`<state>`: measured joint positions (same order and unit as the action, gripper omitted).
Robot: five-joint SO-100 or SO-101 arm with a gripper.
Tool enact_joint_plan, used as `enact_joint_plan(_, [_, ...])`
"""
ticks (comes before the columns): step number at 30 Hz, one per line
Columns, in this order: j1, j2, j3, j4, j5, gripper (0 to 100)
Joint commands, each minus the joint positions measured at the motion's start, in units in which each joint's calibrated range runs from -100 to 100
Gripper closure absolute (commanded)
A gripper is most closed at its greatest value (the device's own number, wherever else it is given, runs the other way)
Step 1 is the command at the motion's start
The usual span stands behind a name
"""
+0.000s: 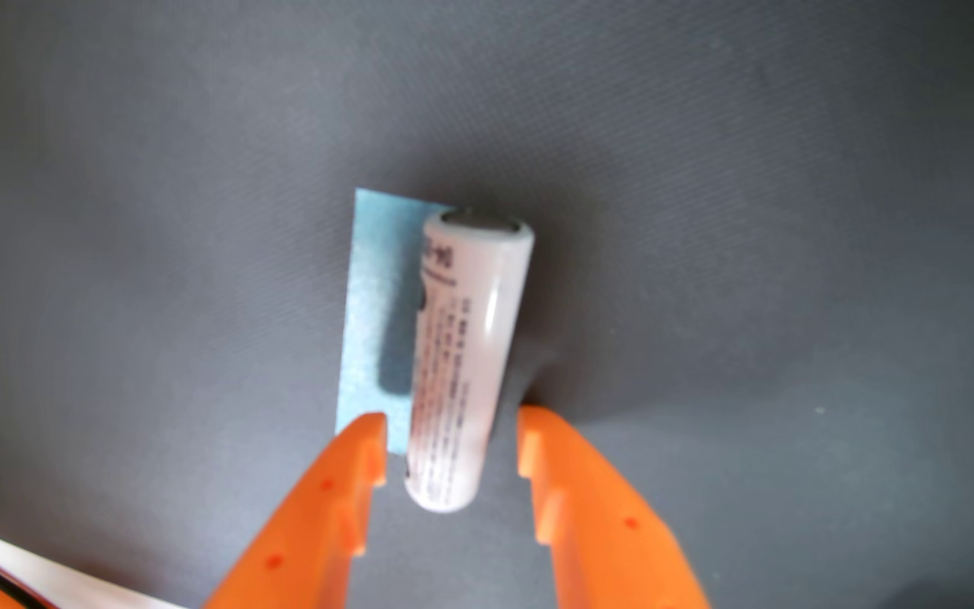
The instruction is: Insert Battery
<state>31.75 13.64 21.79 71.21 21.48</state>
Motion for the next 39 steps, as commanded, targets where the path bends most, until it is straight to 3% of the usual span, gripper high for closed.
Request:
enact_joint_plan(1, [0.5,1.5,-2.7,-0.5,-0.3,87])
enact_joint_plan(8, [0.5,2.1,-2.8,-0.6,-0.3,87])
enact_joint_plan(14, [0.1,2.1,-2.8,-0.6,-0.3,98])
enact_joint_plan(23, [-0.7,1.2,-4.0,0.4,-0.5,98])
enact_joint_plan(29, [-0.5,-4.1,-9.5,7.0,-3.5,98])
enact_joint_plan(39, [-1.3,-19.7,-1.8,8.3,-9.1,98])
